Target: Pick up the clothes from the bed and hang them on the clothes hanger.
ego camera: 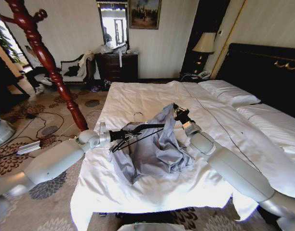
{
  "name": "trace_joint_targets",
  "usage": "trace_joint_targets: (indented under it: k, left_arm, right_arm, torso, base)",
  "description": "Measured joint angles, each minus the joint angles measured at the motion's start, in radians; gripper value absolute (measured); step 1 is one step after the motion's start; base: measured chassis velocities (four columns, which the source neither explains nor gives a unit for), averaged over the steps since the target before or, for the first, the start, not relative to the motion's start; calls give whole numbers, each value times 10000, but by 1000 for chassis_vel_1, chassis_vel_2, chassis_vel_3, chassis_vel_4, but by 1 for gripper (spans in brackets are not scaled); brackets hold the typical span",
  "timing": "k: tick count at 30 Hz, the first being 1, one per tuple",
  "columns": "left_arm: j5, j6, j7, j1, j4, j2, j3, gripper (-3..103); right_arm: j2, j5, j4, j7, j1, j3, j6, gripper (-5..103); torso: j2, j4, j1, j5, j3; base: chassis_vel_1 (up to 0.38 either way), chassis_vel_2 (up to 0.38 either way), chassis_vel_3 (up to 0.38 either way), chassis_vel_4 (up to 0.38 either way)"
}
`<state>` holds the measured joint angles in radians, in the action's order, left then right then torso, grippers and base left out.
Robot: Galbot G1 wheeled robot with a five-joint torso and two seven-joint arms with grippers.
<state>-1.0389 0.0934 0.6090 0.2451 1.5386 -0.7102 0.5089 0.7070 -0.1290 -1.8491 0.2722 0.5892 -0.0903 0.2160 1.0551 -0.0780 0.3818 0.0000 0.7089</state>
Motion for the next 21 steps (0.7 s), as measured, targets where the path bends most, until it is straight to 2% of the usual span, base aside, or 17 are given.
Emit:
trace_joint_targets:
  k: [6, 13, 21]
  left_arm:
    - [-147, 55, -117, -258, -167, -304, 314, 15]
    - [-645, 275, -489, -298, 499, -440, 421, 15]
    - [-690, 299, -627, -467, 116, -838, 492, 15]
  right_arm:
    - [-274, -413, -483, 11, 6, 181, 119, 0]
    - [-451, -800, -605, 14, 173, 334, 157, 0]
    - [-661, -1316, -977, 69, 663, 723, 345, 0]
  torso:
    - [0, 0, 0, -1, 0]
    - [0, 2, -1, 2, -1]
    - [0, -1, -1, 2, -1]
  base:
    - [0, 0, 0, 0]
    - [0, 0, 0, 0]
    - [0, 0, 0, 0]
